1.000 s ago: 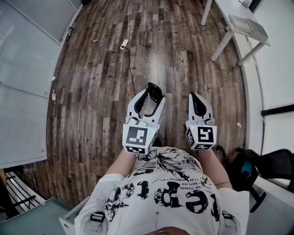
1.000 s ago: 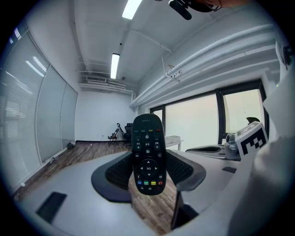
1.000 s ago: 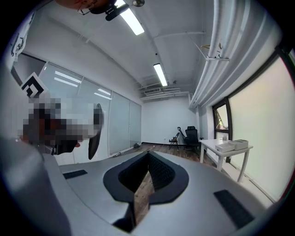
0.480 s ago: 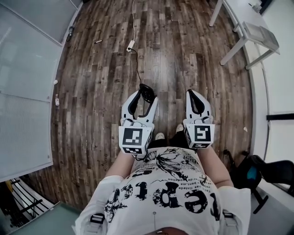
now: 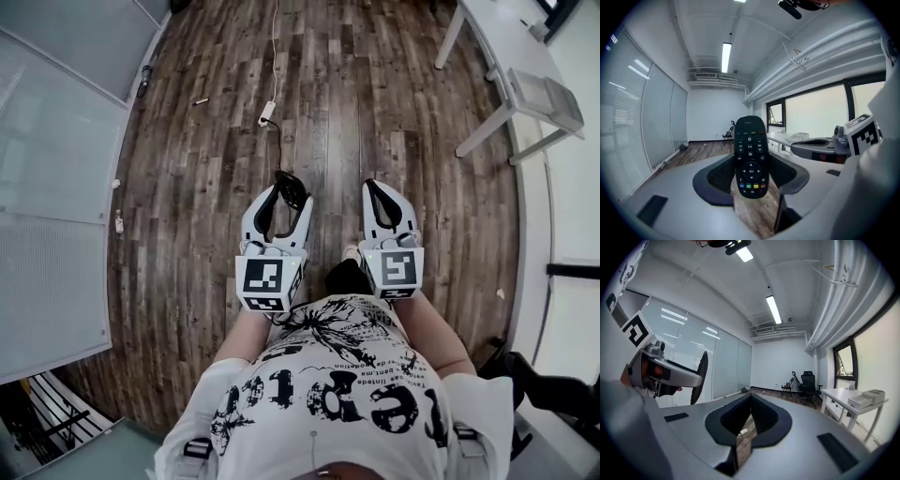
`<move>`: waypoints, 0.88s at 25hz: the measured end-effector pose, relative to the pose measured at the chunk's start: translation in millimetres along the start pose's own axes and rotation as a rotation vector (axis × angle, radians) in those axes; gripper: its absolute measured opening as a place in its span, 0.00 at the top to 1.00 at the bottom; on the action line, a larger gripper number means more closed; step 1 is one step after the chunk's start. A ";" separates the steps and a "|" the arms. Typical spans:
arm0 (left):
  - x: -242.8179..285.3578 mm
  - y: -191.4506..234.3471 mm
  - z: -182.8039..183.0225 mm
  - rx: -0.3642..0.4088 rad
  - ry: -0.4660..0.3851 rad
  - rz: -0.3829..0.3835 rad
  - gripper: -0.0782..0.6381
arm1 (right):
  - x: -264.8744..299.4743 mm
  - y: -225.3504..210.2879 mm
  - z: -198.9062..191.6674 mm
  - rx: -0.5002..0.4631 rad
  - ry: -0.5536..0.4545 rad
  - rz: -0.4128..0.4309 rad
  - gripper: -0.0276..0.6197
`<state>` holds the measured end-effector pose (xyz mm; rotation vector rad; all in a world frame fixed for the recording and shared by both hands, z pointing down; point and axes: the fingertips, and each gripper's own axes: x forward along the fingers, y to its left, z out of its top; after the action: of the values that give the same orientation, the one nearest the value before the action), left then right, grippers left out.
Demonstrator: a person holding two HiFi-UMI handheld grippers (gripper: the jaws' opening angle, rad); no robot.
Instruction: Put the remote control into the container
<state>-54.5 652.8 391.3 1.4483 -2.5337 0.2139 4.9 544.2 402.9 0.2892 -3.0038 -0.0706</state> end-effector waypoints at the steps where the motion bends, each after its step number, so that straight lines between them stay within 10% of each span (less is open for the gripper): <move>1: 15.8 0.7 6.3 0.000 0.001 0.003 0.57 | 11.8 -11.0 3.8 -0.001 -0.002 0.009 0.95; 13: 159.1 28.7 36.6 -0.050 0.034 0.035 0.57 | 124.7 -104.6 4.3 0.004 0.023 0.045 0.95; 22: 297.6 59.8 60.5 -0.014 0.031 -0.121 0.57 | 224.3 -169.9 9.7 -0.003 0.017 -0.085 0.95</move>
<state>-259.6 421.5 408.1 1.5749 -2.4086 0.1968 -183.1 334.7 409.8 0.4153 -2.9733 -0.0804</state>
